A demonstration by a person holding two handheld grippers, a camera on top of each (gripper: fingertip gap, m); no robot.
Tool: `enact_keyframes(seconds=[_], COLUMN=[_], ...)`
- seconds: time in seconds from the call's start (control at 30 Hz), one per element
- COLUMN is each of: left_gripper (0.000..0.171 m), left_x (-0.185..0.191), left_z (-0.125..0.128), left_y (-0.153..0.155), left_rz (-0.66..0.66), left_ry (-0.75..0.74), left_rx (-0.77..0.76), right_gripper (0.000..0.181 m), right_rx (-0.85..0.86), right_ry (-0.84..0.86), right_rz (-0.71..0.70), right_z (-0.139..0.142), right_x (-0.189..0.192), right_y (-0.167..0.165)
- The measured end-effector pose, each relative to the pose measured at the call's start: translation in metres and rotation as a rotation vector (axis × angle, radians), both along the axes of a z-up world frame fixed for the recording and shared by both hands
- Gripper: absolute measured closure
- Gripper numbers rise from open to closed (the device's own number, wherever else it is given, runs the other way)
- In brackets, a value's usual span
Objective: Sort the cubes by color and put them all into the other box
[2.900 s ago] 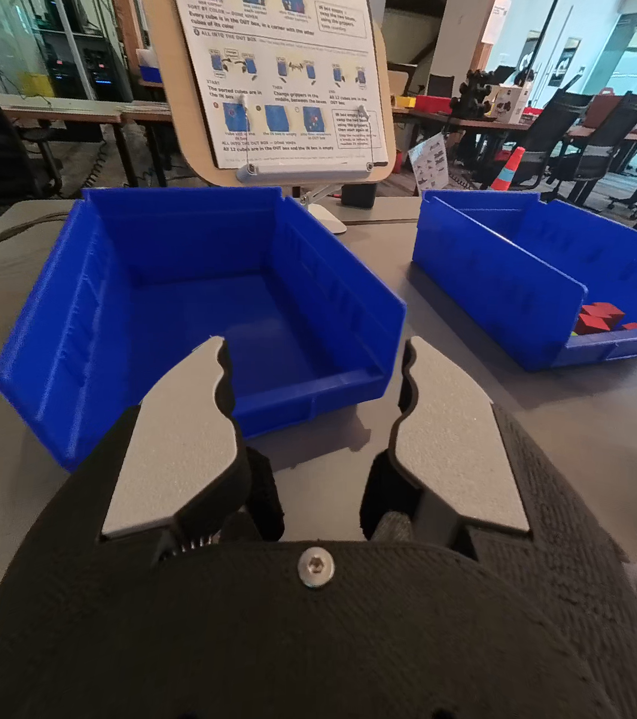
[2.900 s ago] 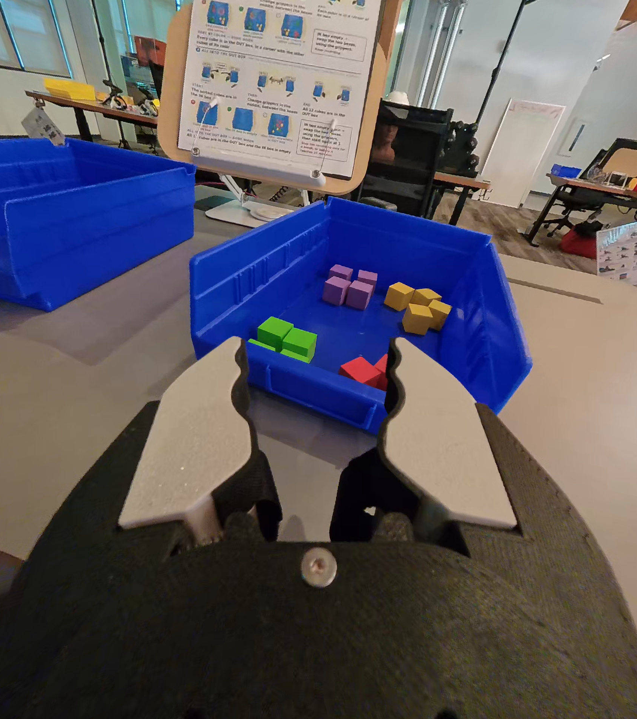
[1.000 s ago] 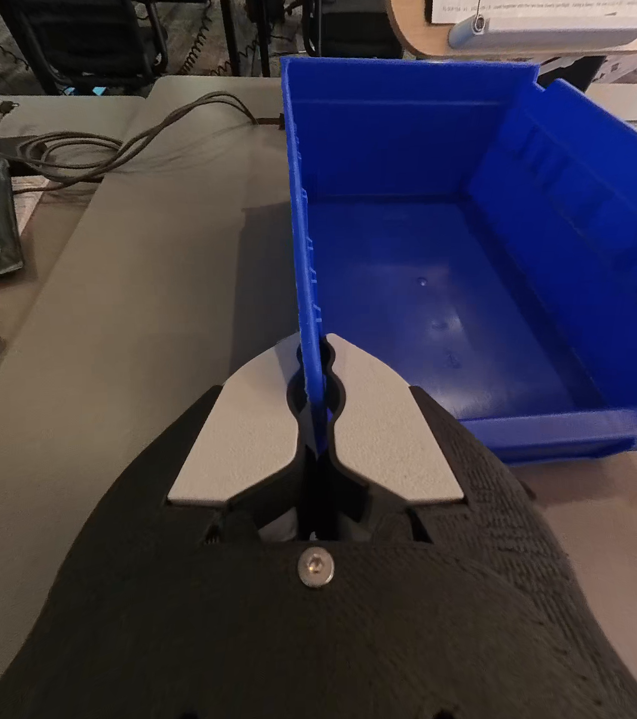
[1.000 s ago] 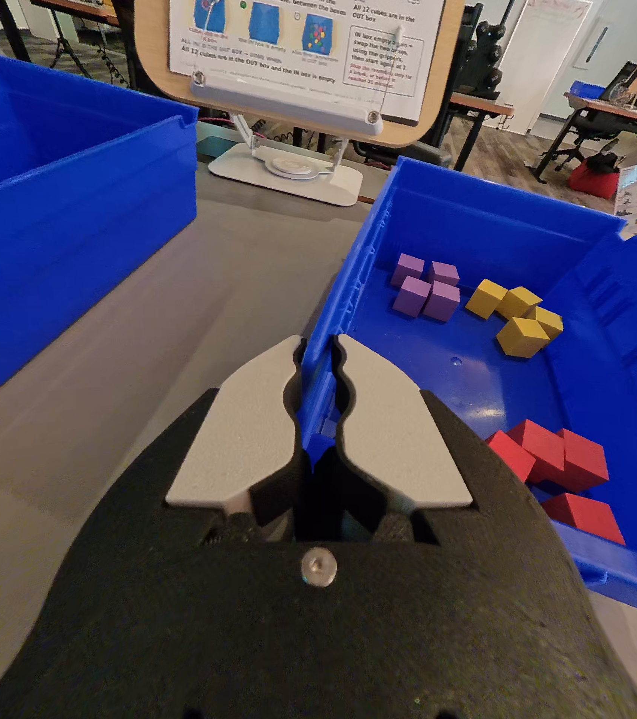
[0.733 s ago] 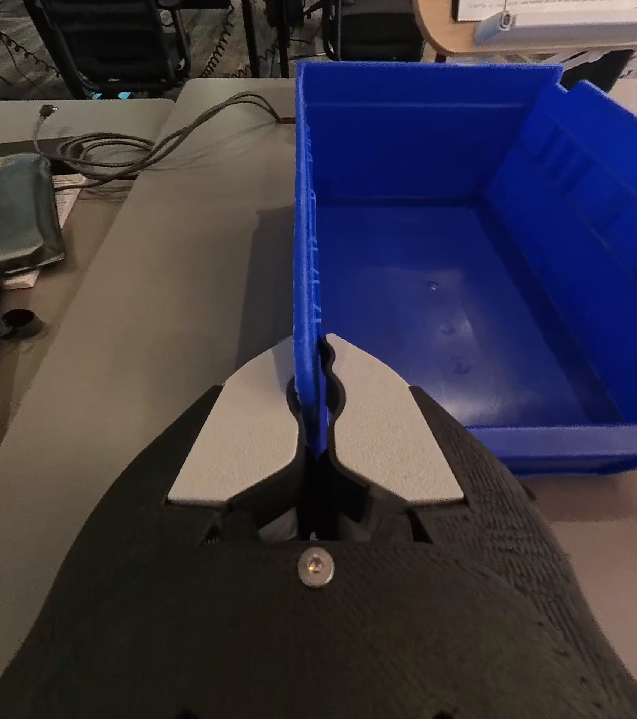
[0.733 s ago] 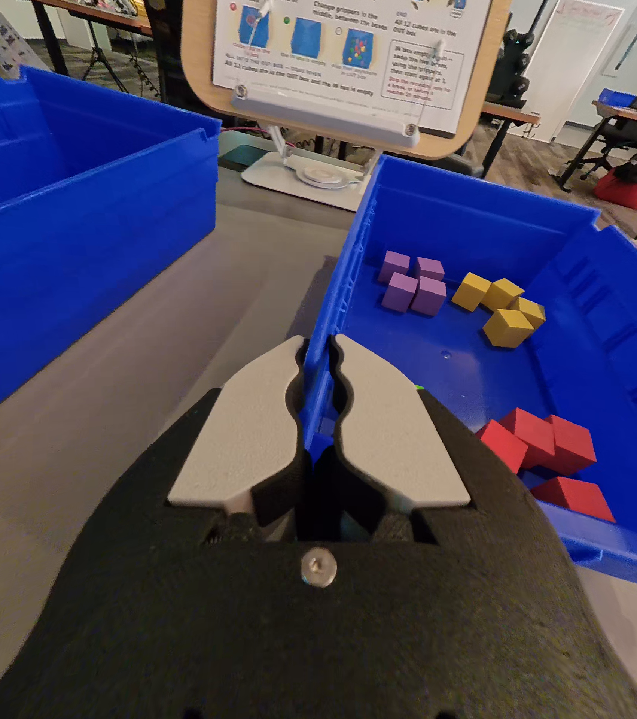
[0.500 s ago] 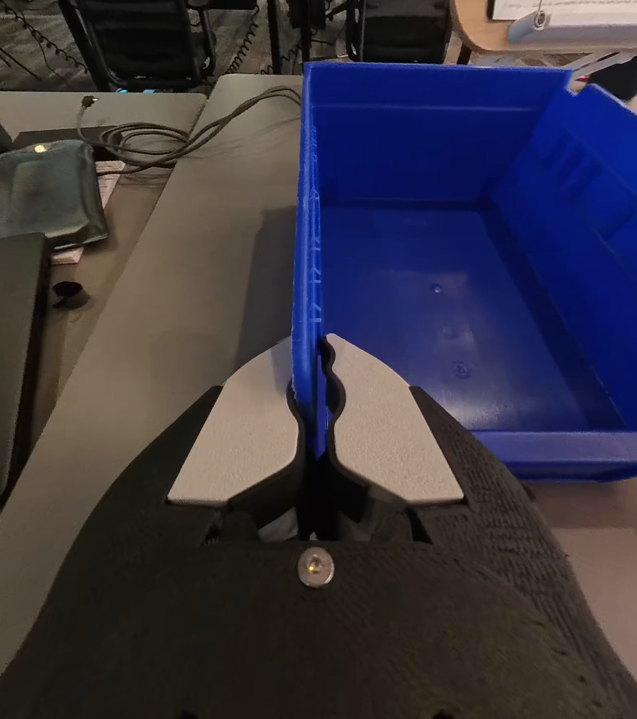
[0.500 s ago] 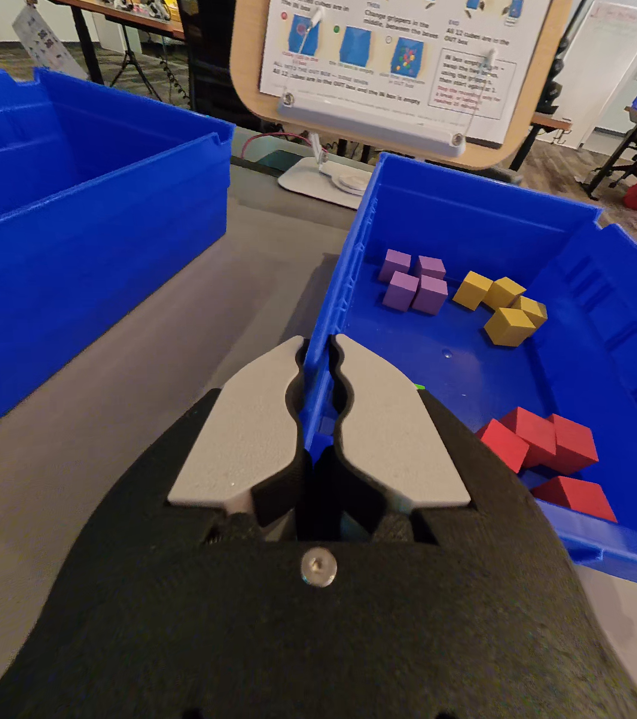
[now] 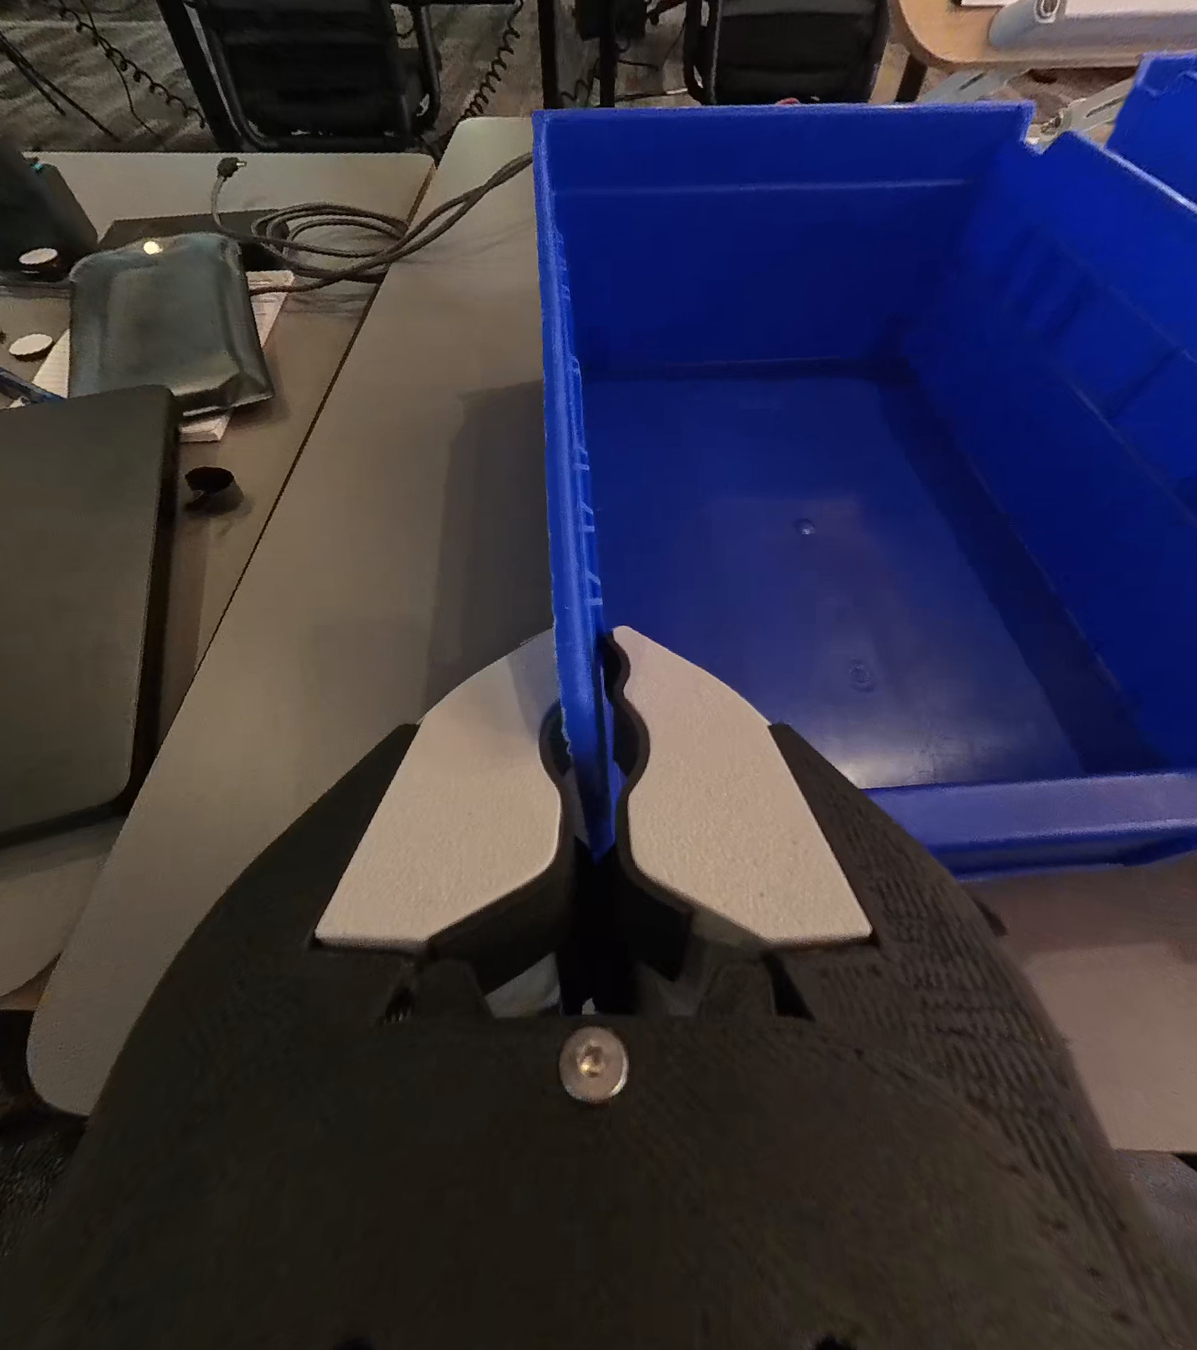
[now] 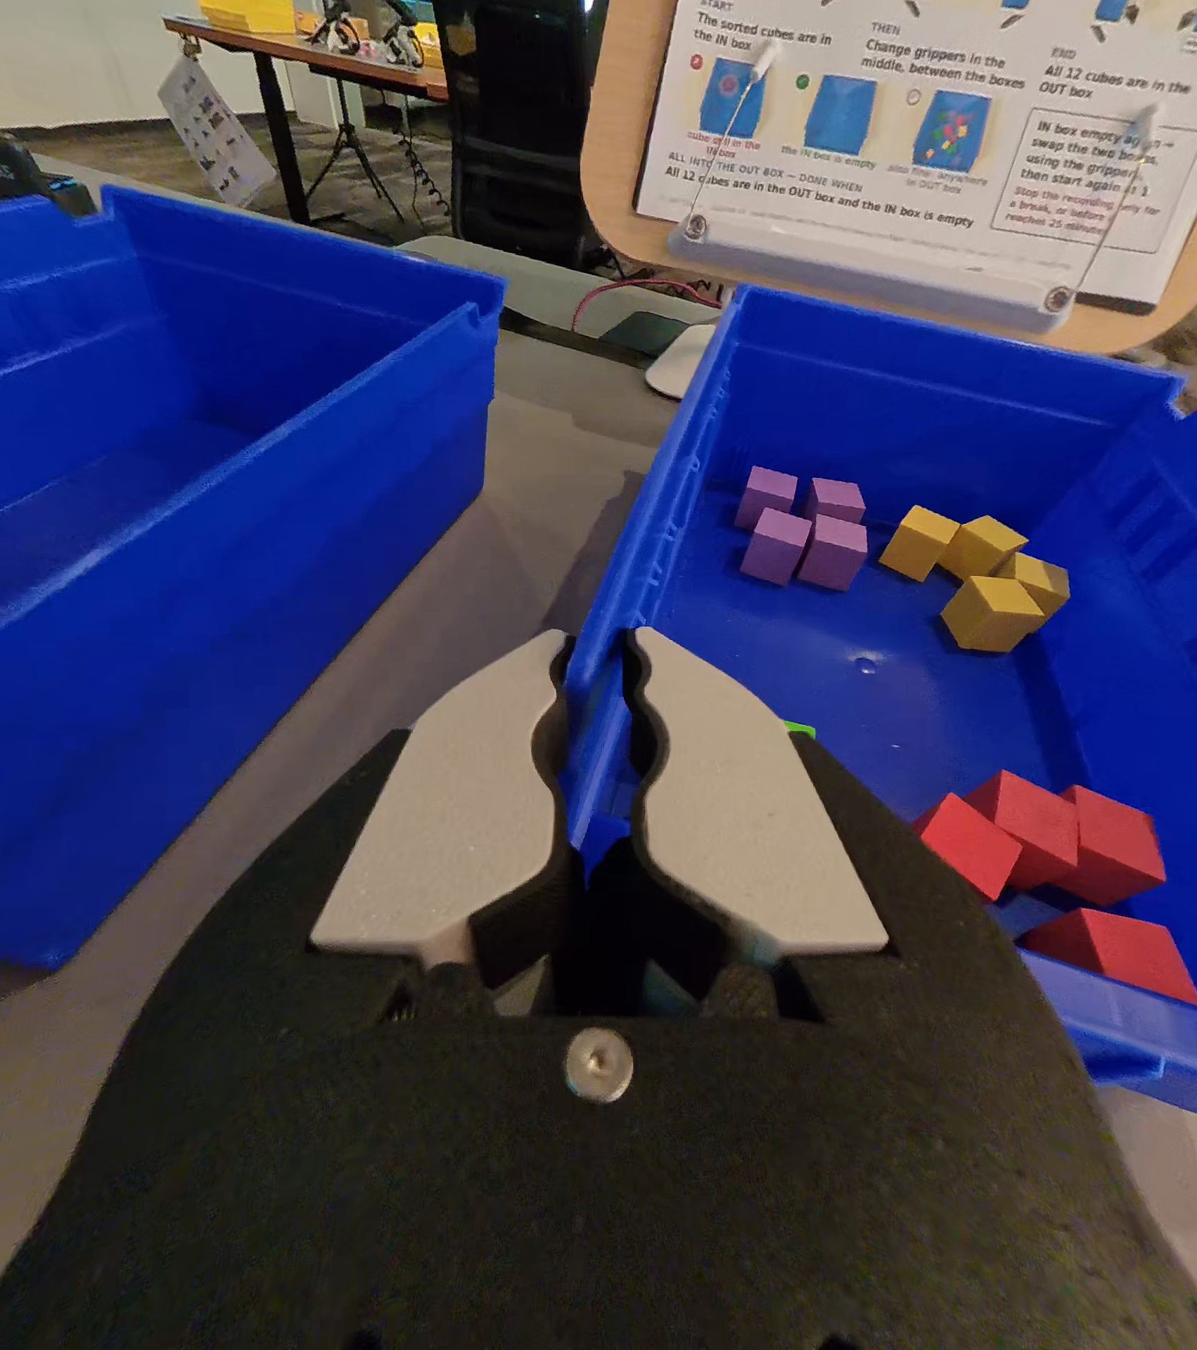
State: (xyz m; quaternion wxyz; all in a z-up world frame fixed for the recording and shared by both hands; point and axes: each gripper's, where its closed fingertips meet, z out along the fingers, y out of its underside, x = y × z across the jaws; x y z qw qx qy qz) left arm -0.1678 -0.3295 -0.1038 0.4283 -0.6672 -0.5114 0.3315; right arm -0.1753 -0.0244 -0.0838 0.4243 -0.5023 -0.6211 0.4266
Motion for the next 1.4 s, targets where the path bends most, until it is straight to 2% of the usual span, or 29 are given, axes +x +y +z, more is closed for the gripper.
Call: enact_keyframes(seconds=[0.13, 0.2, 0.23, 0.37, 0.47, 0.57, 0.63, 0.77, 0.83, 0.87, 1.0, 1.17, 1.27, 1.4], left_gripper=[0.167, 0.166, 0.165, 0.139, 0.126, 0.12, 0.119, 0.117, 0.118, 0.118, 0.118, 0.12, 0.12, 0.112], left_x=[0.004, 0.007, 0.008, 0.01, 0.011, 0.012, 0.012, 0.014, 0.016, 0.018, 0.023, 0.021, 0.013, -0.005], left_z=[0.0, 0.002, 0.006, 0.024, 0.045, 0.072, 0.088, 0.11, 0.116, 0.118, 0.124, 0.132, 0.141, 0.155], left_y=[0.002, 0.004, 0.005, 0.007, 0.002, 0.005, 0.01, 0.013, 0.009, 0.007, -0.007, -0.01, 0.007, 0.051], left_rz=[0.005, -0.001, -0.009, -0.015, 0.006, -0.009, -0.034, -0.082, -0.092, -0.095, -0.091, -0.116, -0.157, -0.22], left_ry=[0.006, 0.016, 0.037, 0.07, 0.137, 0.205, 0.231, 0.262, 0.27, 0.274, 0.285, 0.28, 0.275, 0.285], left_rx=[0.011, 0.043, 0.068, 0.13, 0.13, 0.147, 0.136, 0.108, 0.105, 0.107, 0.104, 0.096, 0.09, 0.041], right_gripper=[0.165, 0.139, 0.134, 0.125, 0.127, 0.136, 0.138, 0.142, 0.15, 0.163, 0.168, 0.171, 0.173, 0.174], right_rx=[-0.026, -0.036, -0.024, -0.035, -0.069, -0.062, -0.035, -0.069, -0.078, -0.077, -0.046, 0.006, 0.015, 0.035], right_ry=[0.0, 0.054, 0.079, 0.08, 0.065, 0.072, 0.078, 0.02, -0.019, -0.032, -0.031, -0.082, -0.117, -0.152], right_rz=[0.038, 0.062, 0.062, 0.088, 0.152, 0.22, 0.236, 0.224, 0.206, 0.223, 0.211, 0.295, 0.355, 0.422], right_z=[0.001, 0.012, 0.018, 0.028, 0.025, 0.022, 0.019, 0.003, -0.007, -0.01, -0.01, -0.011, -0.012, -0.013], right_x=[-0.001, 0.005, 0.009, 0.036, 0.067, 0.084, 0.082, 0.067, 0.059, 0.057, 0.057, 0.078, 0.093, 0.112], right_y=[-0.006, -0.005, -0.002, -0.003, -0.029, -0.072, -0.095, -0.114, -0.116, -0.118, -0.107, -0.077, -0.051, -0.02])
